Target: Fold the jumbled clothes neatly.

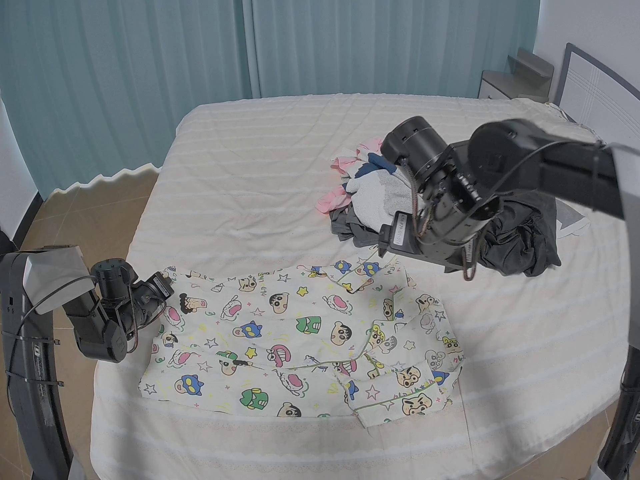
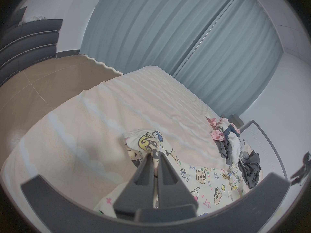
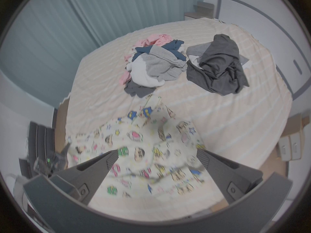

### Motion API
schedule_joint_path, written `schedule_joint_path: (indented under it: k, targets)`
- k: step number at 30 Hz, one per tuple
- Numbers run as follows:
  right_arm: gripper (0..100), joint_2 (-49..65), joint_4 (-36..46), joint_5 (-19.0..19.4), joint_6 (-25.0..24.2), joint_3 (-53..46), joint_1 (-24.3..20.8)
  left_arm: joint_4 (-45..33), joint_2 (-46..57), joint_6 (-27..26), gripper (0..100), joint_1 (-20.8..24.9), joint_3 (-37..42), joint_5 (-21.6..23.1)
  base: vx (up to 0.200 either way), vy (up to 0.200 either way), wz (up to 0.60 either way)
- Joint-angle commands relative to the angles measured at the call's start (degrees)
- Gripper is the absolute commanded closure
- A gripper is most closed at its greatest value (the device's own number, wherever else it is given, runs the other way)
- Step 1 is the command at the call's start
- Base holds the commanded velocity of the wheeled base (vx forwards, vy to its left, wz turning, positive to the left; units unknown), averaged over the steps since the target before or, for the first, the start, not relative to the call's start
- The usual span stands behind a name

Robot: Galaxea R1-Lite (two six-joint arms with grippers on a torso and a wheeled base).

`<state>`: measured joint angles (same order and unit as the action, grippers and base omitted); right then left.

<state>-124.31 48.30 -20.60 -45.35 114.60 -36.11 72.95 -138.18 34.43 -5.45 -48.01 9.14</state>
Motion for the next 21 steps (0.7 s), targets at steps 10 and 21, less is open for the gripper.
schedule_joint_path:
  k: [10, 21]
  targets:
    - [0, 27.0, 41.7, -3.6, -13.9, 0.0, -5.4, 0.1, 0.1, -0.1, 100, 0.2, 0.1, 0.3, 0.0, 0.0, 0.0]
    - [0, 42.2, 41.7, 2.1, -20.1, 0.0, 8.6, 0.1, -0.2, -0.1, 100, 0.2, -0.2, 0.3, 0.0, 0.0, 0.0]
